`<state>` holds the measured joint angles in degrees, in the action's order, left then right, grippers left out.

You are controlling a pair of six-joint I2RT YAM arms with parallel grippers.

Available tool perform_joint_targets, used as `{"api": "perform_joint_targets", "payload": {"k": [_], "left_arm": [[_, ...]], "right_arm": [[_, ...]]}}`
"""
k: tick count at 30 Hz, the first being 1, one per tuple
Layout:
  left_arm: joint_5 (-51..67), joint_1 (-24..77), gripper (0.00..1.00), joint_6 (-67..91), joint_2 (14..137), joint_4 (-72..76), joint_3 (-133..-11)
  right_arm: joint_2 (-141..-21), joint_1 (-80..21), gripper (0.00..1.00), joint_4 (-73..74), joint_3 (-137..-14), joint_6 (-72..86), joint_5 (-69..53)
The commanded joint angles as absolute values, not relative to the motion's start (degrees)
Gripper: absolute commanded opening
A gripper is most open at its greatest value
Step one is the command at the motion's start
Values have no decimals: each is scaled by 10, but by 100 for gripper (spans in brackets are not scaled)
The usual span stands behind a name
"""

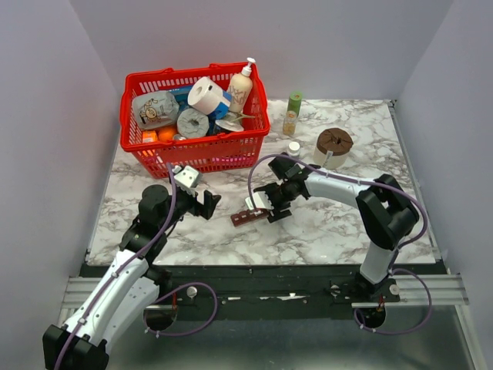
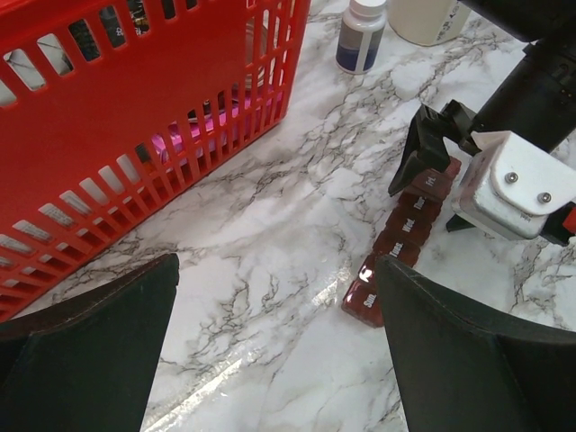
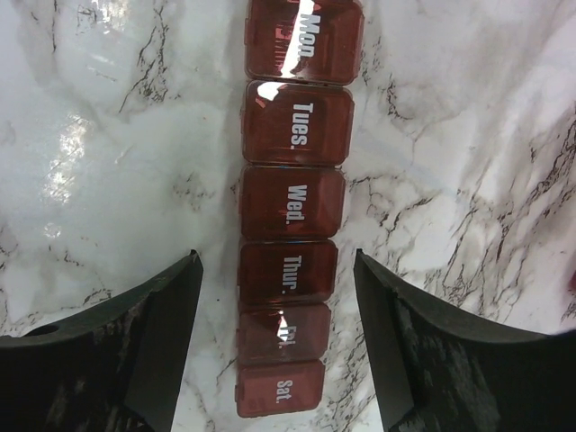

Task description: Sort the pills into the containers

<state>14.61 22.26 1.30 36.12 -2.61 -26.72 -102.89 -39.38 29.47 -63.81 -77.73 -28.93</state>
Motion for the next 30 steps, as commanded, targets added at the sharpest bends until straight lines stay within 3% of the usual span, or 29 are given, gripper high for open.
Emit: {"api": "perform_joint_targets", "payload": {"k": [1,12,16,19,23,30], "left_arm": [[163,225,97,3,357,-4,-262],[220,225,95,5,371,-3,-257],[220,225,91,78,391,16,-267],[215,224,81,222,422,62,-258],[193,225,59,373,462,148,-196],[199,239,42,504,567,412,-107]], "right_arm": [[-1040,-398,77,282,-654,-763,-275],[-1052,-400,65,275,-660,-745,-256],[-1042,-400,61,274,-653,-740,-262],[-1034,-400,59,271,-643,-738,-263],[-1025,-400,59,259,-633,-729,-265],[-1021,-400,58,251,-631,-720,-271]]}}
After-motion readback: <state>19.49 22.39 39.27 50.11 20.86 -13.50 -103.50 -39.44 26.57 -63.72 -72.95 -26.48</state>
